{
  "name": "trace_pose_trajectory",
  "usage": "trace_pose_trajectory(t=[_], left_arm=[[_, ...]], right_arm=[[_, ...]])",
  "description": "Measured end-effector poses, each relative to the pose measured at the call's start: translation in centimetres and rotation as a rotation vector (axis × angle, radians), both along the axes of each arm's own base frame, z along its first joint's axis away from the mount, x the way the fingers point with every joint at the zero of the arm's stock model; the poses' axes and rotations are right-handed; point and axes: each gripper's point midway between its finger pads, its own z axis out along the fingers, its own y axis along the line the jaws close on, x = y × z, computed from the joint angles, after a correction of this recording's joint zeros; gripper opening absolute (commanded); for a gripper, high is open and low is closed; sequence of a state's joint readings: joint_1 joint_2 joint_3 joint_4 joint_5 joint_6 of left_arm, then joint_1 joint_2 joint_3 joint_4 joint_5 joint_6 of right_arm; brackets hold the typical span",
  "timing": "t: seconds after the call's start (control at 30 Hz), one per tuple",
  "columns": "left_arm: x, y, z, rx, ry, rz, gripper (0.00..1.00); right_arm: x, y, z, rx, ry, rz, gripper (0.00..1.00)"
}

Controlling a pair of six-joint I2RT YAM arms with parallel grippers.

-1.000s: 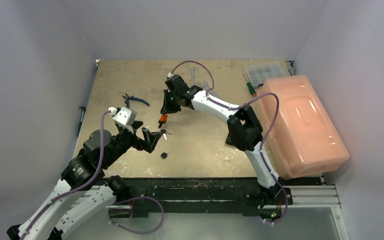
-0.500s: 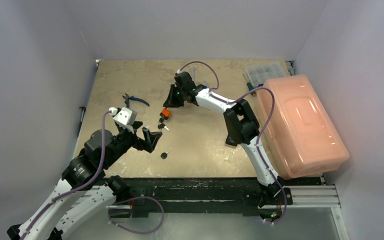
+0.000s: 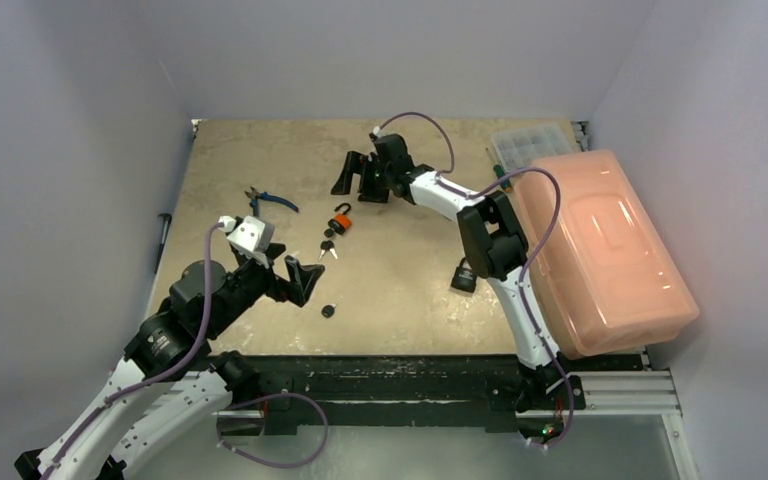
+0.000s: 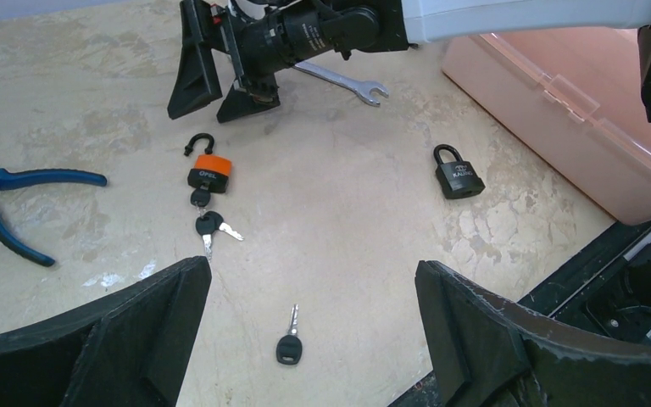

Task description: Unlock with the key

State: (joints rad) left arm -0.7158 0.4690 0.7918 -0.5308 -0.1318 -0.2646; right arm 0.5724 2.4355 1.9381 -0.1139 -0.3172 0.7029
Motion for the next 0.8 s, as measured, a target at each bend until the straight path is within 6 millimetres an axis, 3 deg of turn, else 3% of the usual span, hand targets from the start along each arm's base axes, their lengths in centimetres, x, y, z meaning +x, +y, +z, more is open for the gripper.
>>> trace_pose_trajectory(t=[0.37,0.47,0.7,0.8], left_arm=[[0.0,0.0,-0.1,0.002,0.0,0.0,0.99],[0.0,0.0,-0.1,0.006,-0.003,-0.001,0.99],[0.0,0.1,0.0,0.011,-0.01,0.0,0.99],[0.0,0.1,-0.1,0.012,-0.008,-0.001,0.99]], right_arm=[[1.4,-2.4,1.5,-0.106,-0.096,-0.001,0.99],[0.6,-3.6,4.0,-0.124,-0.127,-0.015,0.99],[-0.6,-6.4,13.8,-0.138,-0.273,-0.086,0.98],[-2.4,-8.4,15.9,-0.167,-0.293,-0.117,0.99]])
